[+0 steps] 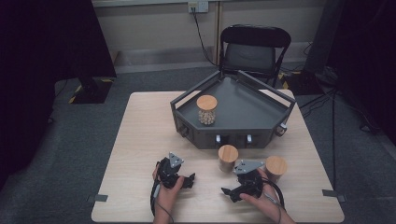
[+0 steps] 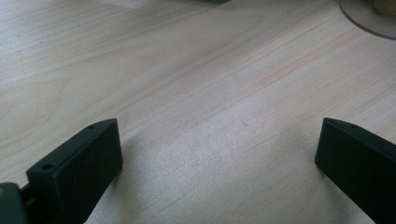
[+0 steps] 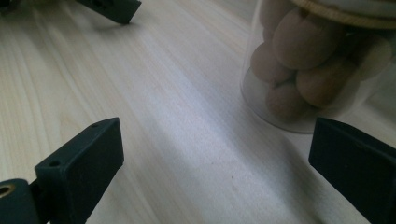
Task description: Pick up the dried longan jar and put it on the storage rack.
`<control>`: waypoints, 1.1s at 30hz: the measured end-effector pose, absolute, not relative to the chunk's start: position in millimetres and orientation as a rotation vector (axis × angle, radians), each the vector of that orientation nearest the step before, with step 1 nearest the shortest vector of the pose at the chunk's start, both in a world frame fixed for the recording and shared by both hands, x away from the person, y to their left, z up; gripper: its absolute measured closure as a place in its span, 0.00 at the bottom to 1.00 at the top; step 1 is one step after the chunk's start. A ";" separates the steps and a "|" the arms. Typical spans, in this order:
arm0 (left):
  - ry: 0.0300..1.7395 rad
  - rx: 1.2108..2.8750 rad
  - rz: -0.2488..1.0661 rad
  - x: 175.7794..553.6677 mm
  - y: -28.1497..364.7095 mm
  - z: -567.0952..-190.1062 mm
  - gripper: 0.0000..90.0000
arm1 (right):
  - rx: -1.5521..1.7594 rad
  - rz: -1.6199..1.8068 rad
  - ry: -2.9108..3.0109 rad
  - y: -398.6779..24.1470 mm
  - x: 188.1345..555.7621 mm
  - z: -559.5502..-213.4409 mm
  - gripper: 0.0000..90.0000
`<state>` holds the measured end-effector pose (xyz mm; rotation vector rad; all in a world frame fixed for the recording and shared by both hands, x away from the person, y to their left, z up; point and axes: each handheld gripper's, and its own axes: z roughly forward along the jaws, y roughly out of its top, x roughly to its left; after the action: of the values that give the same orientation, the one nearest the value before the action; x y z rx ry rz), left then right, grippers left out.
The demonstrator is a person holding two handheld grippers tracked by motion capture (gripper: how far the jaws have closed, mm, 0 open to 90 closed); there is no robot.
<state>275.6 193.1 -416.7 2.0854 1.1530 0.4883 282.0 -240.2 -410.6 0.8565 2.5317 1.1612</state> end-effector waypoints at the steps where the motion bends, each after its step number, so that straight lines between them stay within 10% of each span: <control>1: 1.153 2.086 0.488 275.6 193.1 -416.7 0.00 | 0.862 1.161 2.525 -239.5 281.7 -410.8 0.03; 33: 1.154 2.085 0.489 275.3 192.9 -416.7 0.00 | 1.014 1.086 2.324 -211.9 279.5 -415.1 0.11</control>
<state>275.3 192.9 -416.7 2.0849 1.1541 0.4895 279.5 -211.9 -415.1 1.0136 2.3244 1.0862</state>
